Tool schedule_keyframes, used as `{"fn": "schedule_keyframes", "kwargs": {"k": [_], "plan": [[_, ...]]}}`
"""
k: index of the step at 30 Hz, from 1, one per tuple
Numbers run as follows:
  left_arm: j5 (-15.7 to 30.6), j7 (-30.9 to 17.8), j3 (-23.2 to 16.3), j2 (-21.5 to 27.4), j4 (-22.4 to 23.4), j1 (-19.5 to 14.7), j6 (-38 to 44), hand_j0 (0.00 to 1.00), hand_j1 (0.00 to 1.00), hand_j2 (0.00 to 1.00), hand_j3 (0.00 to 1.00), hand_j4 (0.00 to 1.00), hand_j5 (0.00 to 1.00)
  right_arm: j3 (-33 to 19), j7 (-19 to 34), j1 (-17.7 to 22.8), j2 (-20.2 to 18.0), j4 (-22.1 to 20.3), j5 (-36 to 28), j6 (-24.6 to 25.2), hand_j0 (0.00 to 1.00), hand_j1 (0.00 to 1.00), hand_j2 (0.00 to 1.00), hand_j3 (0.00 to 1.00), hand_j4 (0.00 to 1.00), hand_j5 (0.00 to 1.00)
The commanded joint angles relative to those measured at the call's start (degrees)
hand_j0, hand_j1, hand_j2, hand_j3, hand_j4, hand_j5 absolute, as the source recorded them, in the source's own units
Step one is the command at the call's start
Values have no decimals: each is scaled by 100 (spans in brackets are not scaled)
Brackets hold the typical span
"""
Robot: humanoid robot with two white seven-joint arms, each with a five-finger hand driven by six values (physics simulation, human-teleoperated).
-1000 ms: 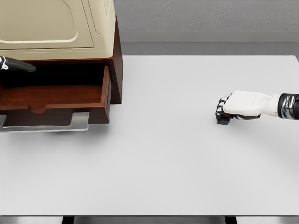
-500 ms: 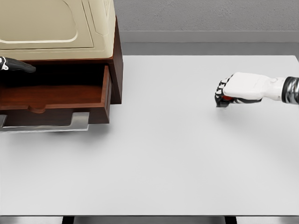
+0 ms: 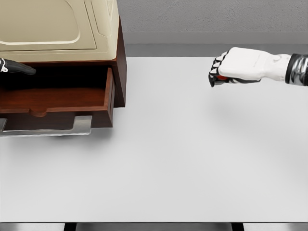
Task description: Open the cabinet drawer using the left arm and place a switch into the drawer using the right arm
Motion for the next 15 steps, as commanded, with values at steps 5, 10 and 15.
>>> {"fn": "schedule_keyframes", "kwargs": {"k": [5, 10, 15], "plan": [[40, 2, 4, 14, 9, 0, 18, 100, 100, 100, 100, 100, 100, 30, -1, -167, 96, -84, -78, 14, 45, 45, 45, 45, 45, 45], [40, 2, 4, 14, 9, 0, 18, 100, 100, 100, 100, 100, 100, 557, -1, -633, 184, -84, -96, 14, 45, 45, 45, 45, 45, 45], [40, 2, 4, 14, 9, 0, 18, 100, 100, 100, 100, 100, 100, 812, -1, -958, 456, -93, -105, 14, 46, 46, 46, 46, 46, 46]]}}
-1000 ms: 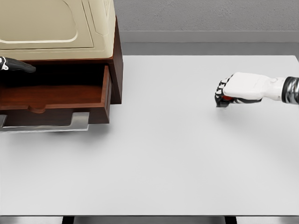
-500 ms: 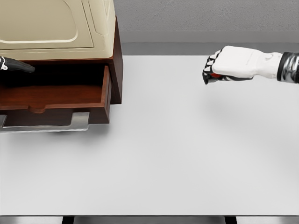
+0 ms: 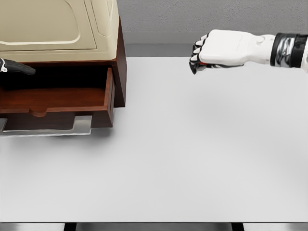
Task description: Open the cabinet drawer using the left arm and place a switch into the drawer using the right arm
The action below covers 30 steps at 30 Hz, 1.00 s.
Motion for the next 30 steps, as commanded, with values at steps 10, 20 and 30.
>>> {"fn": "schedule_keyframes", "kwargs": {"k": [10, 20, 30], "plan": [[46, 2, -2, 8, 0, 9, 18, 100, 100, 100, 100, 100, 100, 824, -4, -510, 604, -171, -19, 14, 46, 46, 46, 46, 46, 46], [29, 2, -29, -1, 9, 9, 18, 100, 100, 100, 100, 100, 100, 1096, -4, -888, 876, -584, -36, 14, 46, 46, 46, 46, 46, 46], [29, 2, -29, -1, 9, 9, 18, 100, 100, 100, 100, 100, 100, 1447, -4, -1380, 1245, -645, -89, 14, 47, 47, 47, 47, 47, 47]]}}
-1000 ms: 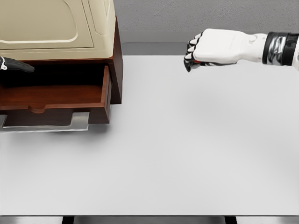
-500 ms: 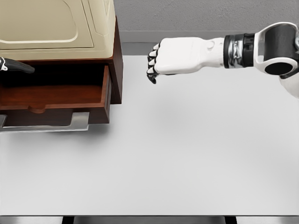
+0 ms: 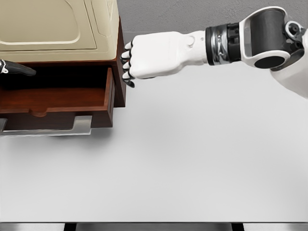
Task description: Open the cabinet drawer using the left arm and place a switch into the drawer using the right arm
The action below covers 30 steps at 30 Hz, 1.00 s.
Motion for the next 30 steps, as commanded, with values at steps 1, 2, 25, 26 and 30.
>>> {"fn": "schedule_keyframes", "kwargs": {"k": [1, 2, 25, 26, 30], "plan": [[41, 2, 4, 8, 1, 0, 18, 100, 100, 100, 100, 100, 100, 180, -5, -9, 165, -5, -44, 16, 47, 47, 47, 47, 47, 47], [41, 2, 4, 8, 1, 0, 18, 100, 100, 100, 100, 100, 100, 215, -5, -53, 244, -5, -44, 16, 47, 47, 47, 47, 47, 47], [24, 2, -5, -9, 1, 9, 18, 100, 100, 100, 100, 100, 100, 602, -5, -870, 1325, 549, -290, 16, 49, 49, 49, 49, 49, 49], [-29, 2, -5, -18, 10, 9, 18, 100, 100, 100, 100, 100, 100, 602, -5, -888, 1431, 724, -290, 16, 49, 49, 49, 49, 49, 49], [-82, 2, -14, -27, 10, 9, 18, 100, 100, 100, 100, 100, 100, 725, -5, -1028, 1677, 909, -281, 16, 49, 49, 49, 49, 49, 49]]}}
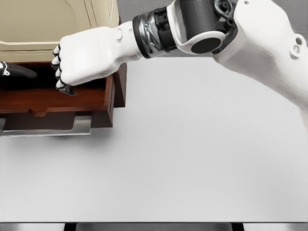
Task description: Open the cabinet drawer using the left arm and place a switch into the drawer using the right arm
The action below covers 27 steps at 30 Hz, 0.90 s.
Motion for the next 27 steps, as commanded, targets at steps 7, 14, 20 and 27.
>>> {"fn": "schedule_keyframes", "kwargs": {"k": [7, 14, 20, 27], "plan": [[5, 2, -4, 2, 353, 9, 18, 100, 100, 100, 100, 100, 100, 211, -4, -141, 444, 220, -12, 15, 49, 49, 49, 49, 49, 49], [-364, 2, -4, -16, 1109, 9, 18, 100, 100, 100, 100, 100, 100, 184, -4, -246, 514, 642, -3, 15, 49, 49, 49, 49, 49, 49], [-426, 2, -4, -25, 1180, 18, 18, 100, 100, 100, 100, 100, 100, 263, -4, -299, 752, 870, 6, 15, 49, 49, 49, 49, 49, 49], [-443, 2, -56, -25, 1180, 18, 18, 100, 100, 100, 100, 100, 100, 281, -4, -387, 857, 941, 14, 15, 49, 49, 49, 49, 49, 49]]}}
